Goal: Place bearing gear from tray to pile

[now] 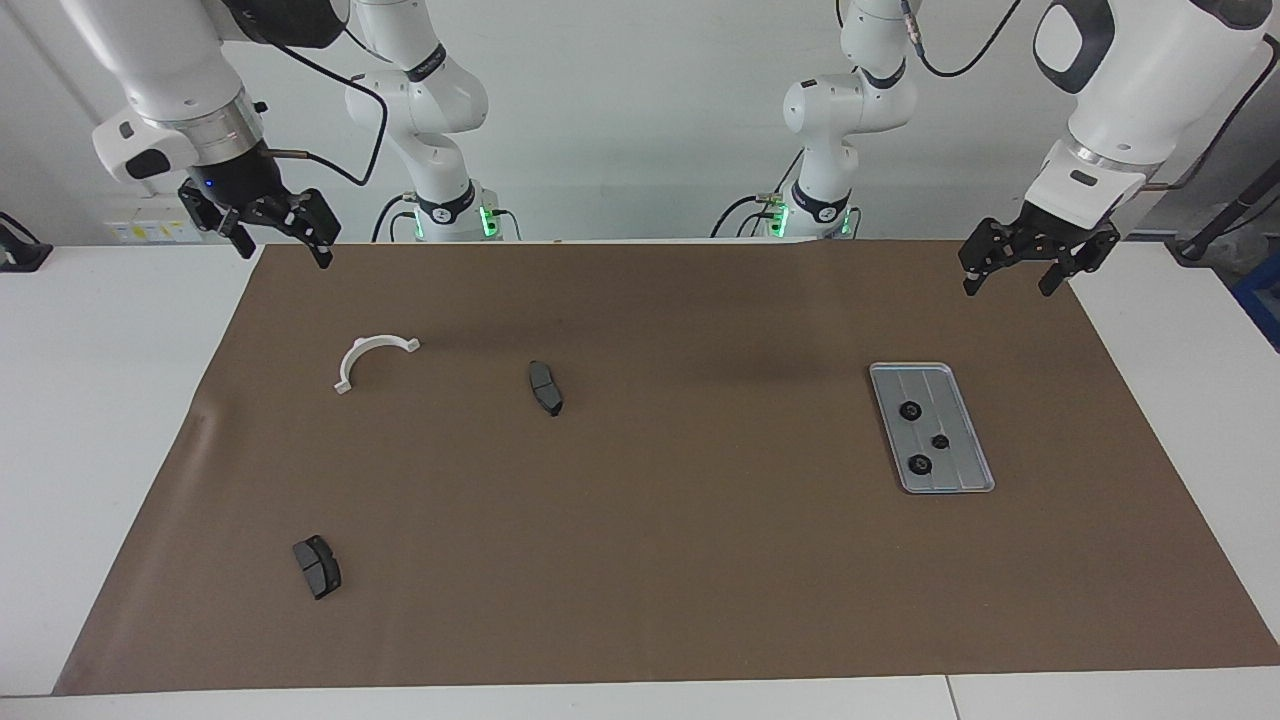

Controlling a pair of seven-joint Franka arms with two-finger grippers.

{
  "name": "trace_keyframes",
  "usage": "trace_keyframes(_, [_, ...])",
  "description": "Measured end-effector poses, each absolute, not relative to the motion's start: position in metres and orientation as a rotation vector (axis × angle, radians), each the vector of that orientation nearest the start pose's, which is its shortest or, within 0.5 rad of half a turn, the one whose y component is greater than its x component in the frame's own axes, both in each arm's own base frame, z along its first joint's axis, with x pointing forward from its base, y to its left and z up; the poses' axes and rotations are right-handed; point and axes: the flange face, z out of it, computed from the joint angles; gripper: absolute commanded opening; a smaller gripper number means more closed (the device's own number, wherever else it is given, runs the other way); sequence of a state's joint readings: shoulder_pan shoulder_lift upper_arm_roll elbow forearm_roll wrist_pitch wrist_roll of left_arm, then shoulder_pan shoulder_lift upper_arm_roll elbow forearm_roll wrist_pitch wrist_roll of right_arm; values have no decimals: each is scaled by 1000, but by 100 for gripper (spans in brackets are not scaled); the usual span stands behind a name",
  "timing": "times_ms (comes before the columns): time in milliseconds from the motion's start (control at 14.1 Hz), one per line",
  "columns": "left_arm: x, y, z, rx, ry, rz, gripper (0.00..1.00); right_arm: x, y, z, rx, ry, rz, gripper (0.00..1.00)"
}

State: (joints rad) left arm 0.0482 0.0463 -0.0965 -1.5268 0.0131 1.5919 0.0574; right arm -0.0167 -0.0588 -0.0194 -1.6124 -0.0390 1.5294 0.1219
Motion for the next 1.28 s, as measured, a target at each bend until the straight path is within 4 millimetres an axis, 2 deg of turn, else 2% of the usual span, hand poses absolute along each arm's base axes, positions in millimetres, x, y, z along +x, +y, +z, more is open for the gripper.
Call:
trace_keyframes(639, [571,-25,621,-3120,167,-39,100,531,-17,634,-3172,233,33,100])
trace_keyframes(781, [571,-25,616,-3120,167,-24,100,531,-17,633,-3172,233,35,100])
trace_keyframes(1065, [580,-24,593,-3122,166,1,100,531,-17,633,-3172,233,35,100])
trace_keyframes(1278, [593,-22,554,-3126,160,4,100,531,-17,633,-3172,233,36,100])
